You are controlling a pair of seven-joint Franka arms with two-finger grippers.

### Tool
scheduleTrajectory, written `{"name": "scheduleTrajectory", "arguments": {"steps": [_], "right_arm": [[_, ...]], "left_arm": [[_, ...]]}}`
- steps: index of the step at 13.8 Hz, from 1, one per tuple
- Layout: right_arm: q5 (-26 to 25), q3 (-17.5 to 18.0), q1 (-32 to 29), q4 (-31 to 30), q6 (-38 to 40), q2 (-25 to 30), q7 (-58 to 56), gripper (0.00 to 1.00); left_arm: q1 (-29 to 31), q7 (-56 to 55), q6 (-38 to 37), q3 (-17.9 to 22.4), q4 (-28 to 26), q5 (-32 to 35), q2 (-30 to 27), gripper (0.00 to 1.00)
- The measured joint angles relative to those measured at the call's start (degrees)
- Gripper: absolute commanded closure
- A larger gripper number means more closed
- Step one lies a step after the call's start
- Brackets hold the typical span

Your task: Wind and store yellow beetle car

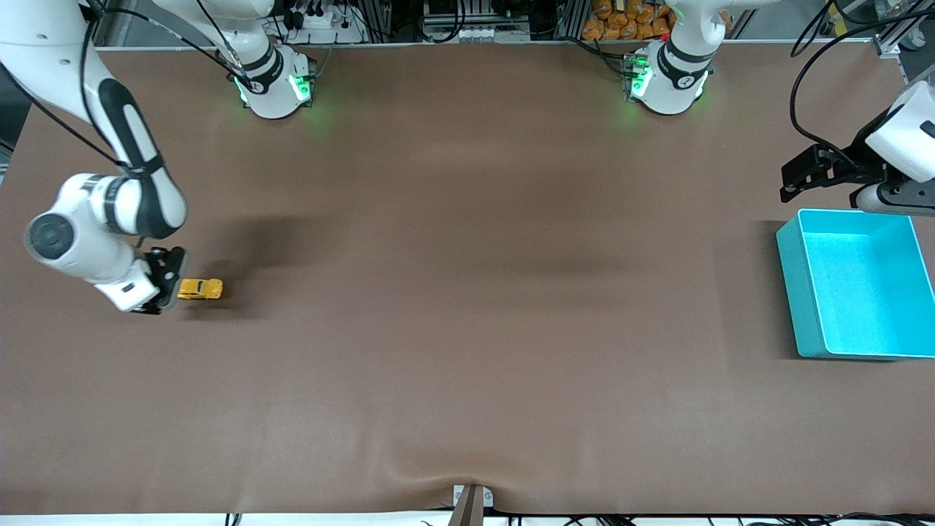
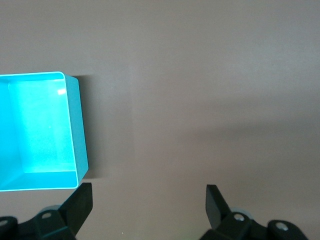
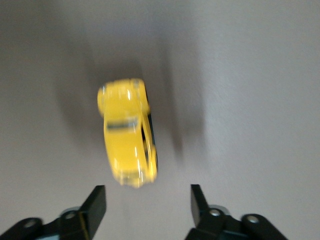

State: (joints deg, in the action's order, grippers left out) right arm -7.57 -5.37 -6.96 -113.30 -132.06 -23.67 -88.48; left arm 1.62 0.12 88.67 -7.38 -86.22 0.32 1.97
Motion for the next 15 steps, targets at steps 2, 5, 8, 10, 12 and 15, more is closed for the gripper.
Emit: {"name": "scheduleTrajectory", "arguments": {"steps": [2,5,8,10,12,15], "right_arm": [[0.81,-0.01,-0.25,5.76,7.67,0.29,-0.33,0.0],[2.16,-0.02,-2.04,7.3,10.33,0.67,-1.3,0.0],[3.36,-0.04,-4.56,7.35,12.94,0.9,-2.08,0.0],[4.13,-0.03,-5.74,7.47,14.11,1.43,-2.84,0.0],[4.17,-0.04,-6.43,7.53,14.63,2.19,-2.96,0.0],[4.3,-0.04,-7.17,7.57,15.56,3.19,-2.98,0.0]], "left_arm": [[-0.01,0.0,0.0,0.0,0.0,0.0,0.0,0.0],[-0.01,0.0,0.0,0.0,0.0,0.0,0.0,0.0],[-0.01,0.0,0.0,0.0,0.0,0.0,0.0,0.0],[-0.01,0.0,0.0,0.0,0.0,0.0,0.0,0.0],[-0.01,0.0,0.0,0.0,0.0,0.0,0.0,0.0],[-0.15,0.0,0.0,-0.16,-0.03,0.75,0.01,0.0]]}}
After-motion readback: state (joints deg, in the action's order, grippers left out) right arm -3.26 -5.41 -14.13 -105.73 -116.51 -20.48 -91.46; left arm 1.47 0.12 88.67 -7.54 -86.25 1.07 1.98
